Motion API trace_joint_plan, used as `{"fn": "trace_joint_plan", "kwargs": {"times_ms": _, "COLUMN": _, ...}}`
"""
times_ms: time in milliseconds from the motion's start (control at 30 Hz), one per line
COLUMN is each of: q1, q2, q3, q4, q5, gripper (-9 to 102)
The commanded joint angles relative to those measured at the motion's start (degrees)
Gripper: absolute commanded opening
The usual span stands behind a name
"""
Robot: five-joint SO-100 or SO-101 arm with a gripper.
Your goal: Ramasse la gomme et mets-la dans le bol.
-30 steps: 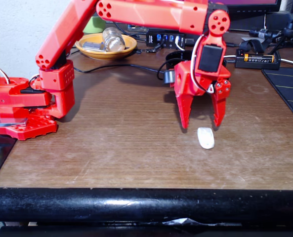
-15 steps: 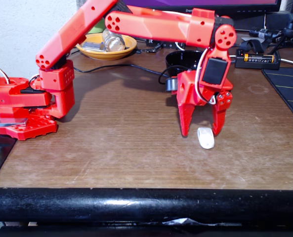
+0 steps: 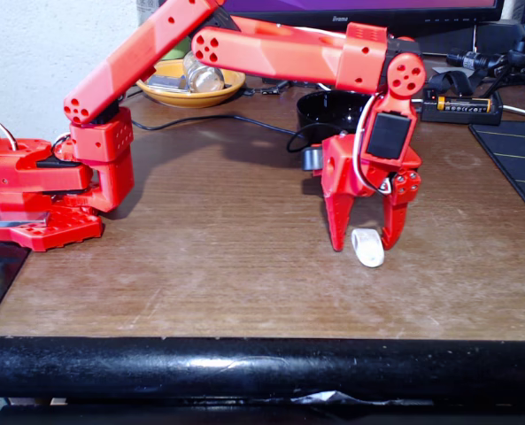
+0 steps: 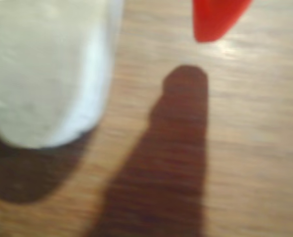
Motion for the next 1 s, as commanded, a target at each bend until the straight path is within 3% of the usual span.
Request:
{"fn": "trace_joint_plan", "kwargs": {"times_ms": 0, "q1": 0.88, "q2": 0.18, "q3": -2.81, "q4": -1.14, "q5": 0.62, "gripper": 23}}
{"fn": "trace_joint_plan", "kwargs": {"times_ms": 200, "q1": 1.05, "q2": -0.44, "q3": -2.99, "q4": -1.67, "q5": 1.05, "gripper": 13}}
{"fn": "trace_joint_plan", "kwargs": {"times_ms": 333, "q1": 1.23, "q2": -0.44, "q3": -3.96, "q4": -1.67, "q5": 1.49, "gripper": -6}}
{"fn": "trace_joint_plan", "kwargs": {"times_ms": 633, "q1": 0.97, "q2": 3.34, "q3": -4.04, "q4": 0.79, "q5": 2.37, "gripper": -6}}
{"fn": "trace_joint_plan", "kwargs": {"times_ms": 967, "q1": -4.75, "q2": 39.38, "q3": 37.09, "q4": -12.48, "q5": 2.81, "gripper": -6}}
